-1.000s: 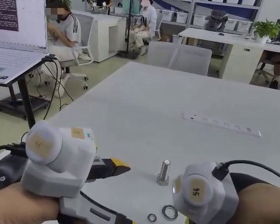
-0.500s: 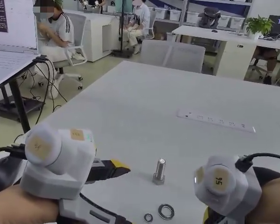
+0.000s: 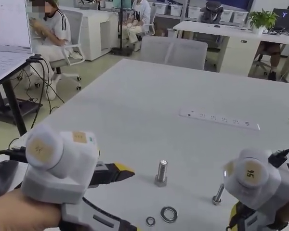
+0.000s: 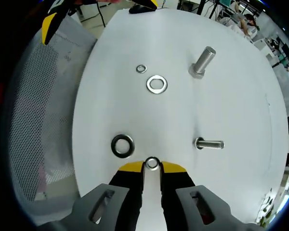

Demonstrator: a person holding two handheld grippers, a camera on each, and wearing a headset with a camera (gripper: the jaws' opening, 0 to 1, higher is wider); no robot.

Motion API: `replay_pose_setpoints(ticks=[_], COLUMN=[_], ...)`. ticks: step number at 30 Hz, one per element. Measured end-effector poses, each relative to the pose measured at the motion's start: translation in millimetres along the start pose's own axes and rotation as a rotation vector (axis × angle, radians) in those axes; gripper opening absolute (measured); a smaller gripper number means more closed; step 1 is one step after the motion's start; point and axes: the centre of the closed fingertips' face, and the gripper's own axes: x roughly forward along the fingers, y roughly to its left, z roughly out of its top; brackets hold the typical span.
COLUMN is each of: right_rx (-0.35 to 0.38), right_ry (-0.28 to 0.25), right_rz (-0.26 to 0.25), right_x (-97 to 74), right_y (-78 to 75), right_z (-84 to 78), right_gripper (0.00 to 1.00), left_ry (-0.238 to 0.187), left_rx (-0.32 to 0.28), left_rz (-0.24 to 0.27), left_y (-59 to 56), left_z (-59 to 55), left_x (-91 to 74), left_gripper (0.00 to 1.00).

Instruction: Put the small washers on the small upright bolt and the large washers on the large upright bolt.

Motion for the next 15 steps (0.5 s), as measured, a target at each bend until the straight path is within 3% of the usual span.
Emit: replay_pose_setpoints(ticks=[15], right_rx=[0.074], right_ry=[-0.019], right_rz=[-0.052], right_x=[-24.4], right_y=[-24.9], right_z=[-16.9], right_gripper=[0.14], left_ry=[0.010], left_rx=[0.001], left_rz=[-0.011], left_y=[-0.7], left_z=[-0.2], left_x=[4.8], left_gripper=[0.93])
